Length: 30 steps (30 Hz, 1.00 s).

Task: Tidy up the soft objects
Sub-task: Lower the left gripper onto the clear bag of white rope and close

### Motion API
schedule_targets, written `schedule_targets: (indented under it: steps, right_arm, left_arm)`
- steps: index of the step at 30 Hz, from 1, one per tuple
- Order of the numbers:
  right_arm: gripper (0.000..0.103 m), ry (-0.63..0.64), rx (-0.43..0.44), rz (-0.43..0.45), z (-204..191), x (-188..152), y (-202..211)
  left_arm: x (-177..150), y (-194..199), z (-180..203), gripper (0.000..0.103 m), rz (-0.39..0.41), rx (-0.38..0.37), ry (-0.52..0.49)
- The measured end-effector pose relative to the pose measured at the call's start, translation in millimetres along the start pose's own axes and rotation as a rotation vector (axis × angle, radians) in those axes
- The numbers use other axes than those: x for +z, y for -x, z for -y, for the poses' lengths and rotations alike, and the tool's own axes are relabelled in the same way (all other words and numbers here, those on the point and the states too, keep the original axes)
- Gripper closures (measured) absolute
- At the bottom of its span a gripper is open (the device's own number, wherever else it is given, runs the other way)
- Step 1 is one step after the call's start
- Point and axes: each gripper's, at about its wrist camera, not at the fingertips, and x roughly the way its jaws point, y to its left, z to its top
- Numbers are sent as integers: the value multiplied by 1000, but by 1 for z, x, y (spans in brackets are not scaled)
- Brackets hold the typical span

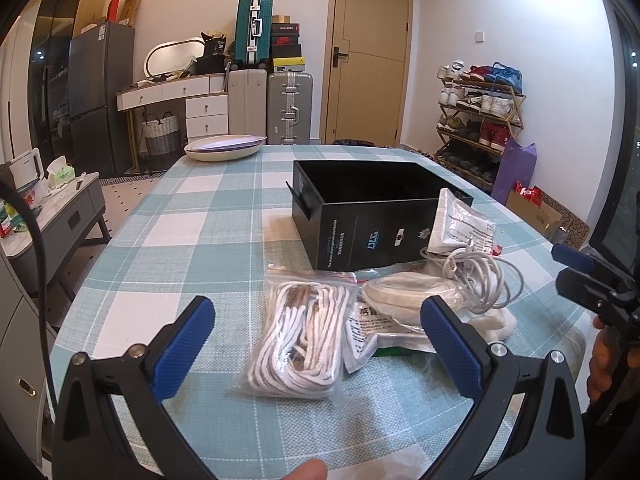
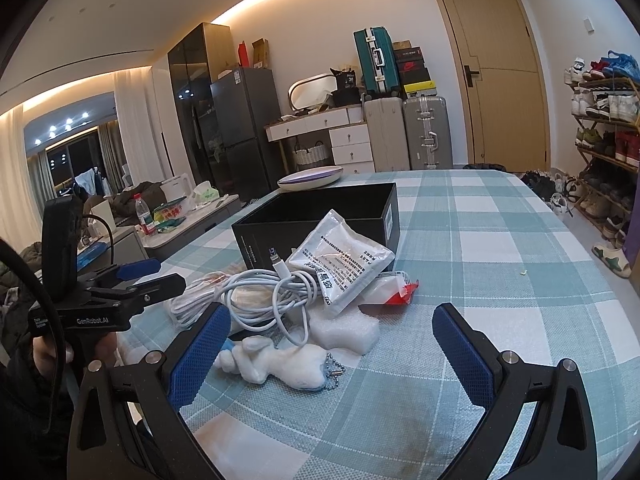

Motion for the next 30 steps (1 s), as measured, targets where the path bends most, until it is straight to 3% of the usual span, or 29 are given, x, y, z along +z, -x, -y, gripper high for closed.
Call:
schedule_targets:
  steps: [8, 18, 23, 30]
  right_arm:
    - [0, -3, -16, -3, 2, -1, -1]
    - [0, 0, -8, -24, 0, -3, -4]
    - [0, -1, -5, -21, 0, -3, -4]
    - [0, -5, -2, -27, 1, -4, -4]
  left_arm:
    - [-4, -11, -11, 0, -44, 35, 40]
    - [-9, -24, -12, 2, -87, 59, 15]
    - [-12, -29, -13, 13, -122, 40, 17]
    - [-16, -36, -15, 41, -158, -24, 35]
